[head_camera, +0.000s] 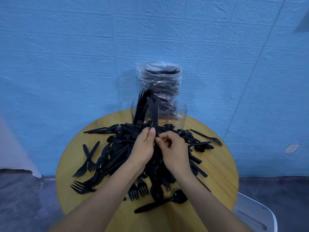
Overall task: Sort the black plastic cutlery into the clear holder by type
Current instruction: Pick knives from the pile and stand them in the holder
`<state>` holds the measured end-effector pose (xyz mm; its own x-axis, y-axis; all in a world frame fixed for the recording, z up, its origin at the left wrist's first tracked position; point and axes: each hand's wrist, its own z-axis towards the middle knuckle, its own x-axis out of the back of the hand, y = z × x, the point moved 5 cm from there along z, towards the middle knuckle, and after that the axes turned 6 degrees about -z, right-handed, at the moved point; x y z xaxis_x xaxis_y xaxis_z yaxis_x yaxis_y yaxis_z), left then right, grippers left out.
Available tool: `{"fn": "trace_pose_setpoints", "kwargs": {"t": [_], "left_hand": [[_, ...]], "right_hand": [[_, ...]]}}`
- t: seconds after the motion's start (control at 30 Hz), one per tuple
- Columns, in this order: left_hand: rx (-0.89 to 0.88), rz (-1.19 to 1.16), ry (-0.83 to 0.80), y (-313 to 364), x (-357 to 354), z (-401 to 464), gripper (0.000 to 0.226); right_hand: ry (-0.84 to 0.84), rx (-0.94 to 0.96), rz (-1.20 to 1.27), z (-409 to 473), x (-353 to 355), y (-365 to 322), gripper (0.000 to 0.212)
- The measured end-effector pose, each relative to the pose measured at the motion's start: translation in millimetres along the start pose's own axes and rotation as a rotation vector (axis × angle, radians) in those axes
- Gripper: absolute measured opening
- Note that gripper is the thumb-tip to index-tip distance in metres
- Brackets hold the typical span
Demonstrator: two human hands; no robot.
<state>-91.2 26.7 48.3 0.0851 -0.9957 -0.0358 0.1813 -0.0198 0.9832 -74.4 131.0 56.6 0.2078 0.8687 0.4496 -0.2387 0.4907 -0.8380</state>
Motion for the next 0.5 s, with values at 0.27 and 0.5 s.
{"fn": "trace_pose_setpoints", "kwargs": {"t": [0.27,0.5], "left_hand": [[0.037,0.012,-0.003,-7.2,-0.9,1.2,0.028],[-0.007,0.044,0.026,-7.2,0.3,0.5,0.026]], "right_hand": [[-0.035,0.061,-0.23,2.4,5.3,-4.6,0.009],[-0.099,0.196,-0.357,2.0,3.0,-12.0,0.018]]}}
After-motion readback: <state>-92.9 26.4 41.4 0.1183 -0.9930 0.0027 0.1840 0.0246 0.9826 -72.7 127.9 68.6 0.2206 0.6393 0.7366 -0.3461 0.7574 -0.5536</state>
